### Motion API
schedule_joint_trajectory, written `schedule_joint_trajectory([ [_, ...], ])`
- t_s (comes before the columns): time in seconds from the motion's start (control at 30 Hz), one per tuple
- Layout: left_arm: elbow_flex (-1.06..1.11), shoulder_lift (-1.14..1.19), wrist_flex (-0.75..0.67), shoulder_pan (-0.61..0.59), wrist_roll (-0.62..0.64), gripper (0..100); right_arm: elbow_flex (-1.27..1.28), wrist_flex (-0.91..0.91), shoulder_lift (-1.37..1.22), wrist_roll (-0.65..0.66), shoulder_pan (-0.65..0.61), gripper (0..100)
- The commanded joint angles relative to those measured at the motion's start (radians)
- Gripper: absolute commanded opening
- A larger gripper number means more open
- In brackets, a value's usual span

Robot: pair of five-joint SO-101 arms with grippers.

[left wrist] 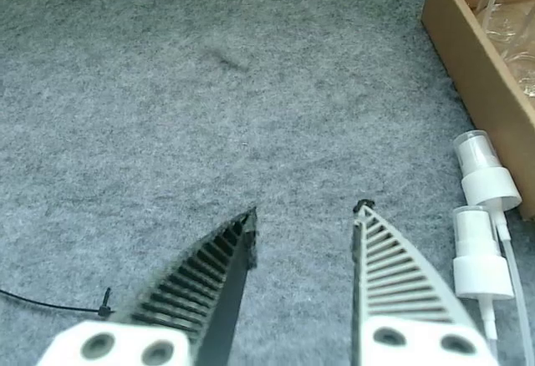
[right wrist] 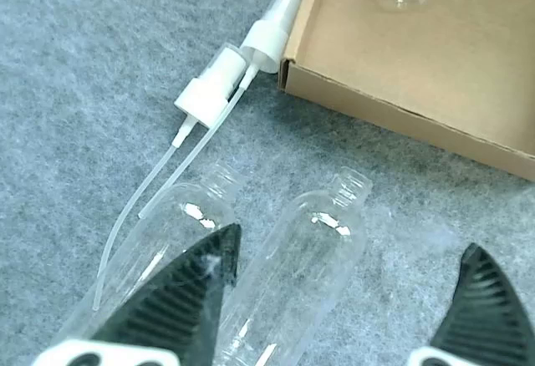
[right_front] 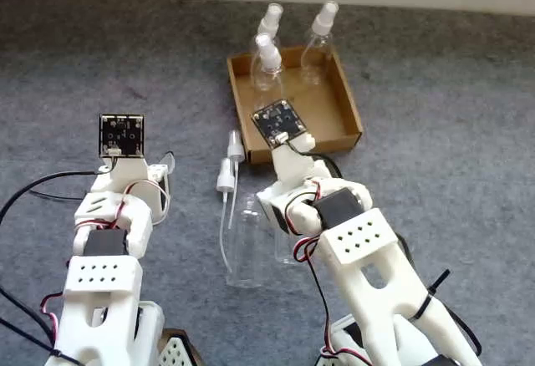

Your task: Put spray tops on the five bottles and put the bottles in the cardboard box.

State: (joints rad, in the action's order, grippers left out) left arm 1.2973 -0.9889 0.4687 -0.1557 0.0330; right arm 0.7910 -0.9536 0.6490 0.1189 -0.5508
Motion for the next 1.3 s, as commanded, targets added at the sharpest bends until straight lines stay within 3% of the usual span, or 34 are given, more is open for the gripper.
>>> schedule_joint_trajectory([
  [0.0, -0.008, -0.002, -0.028, 0.008, 0.009, 18, -0.002, 0.022, 0.031, -0.005, -0.005, 33.7],
  [1.27, -0.005, -0.002, -0.026, 0.008, 0.009, 18, 0.104, 0.13, 0.031, -0.006, -0.002, 33.7],
])
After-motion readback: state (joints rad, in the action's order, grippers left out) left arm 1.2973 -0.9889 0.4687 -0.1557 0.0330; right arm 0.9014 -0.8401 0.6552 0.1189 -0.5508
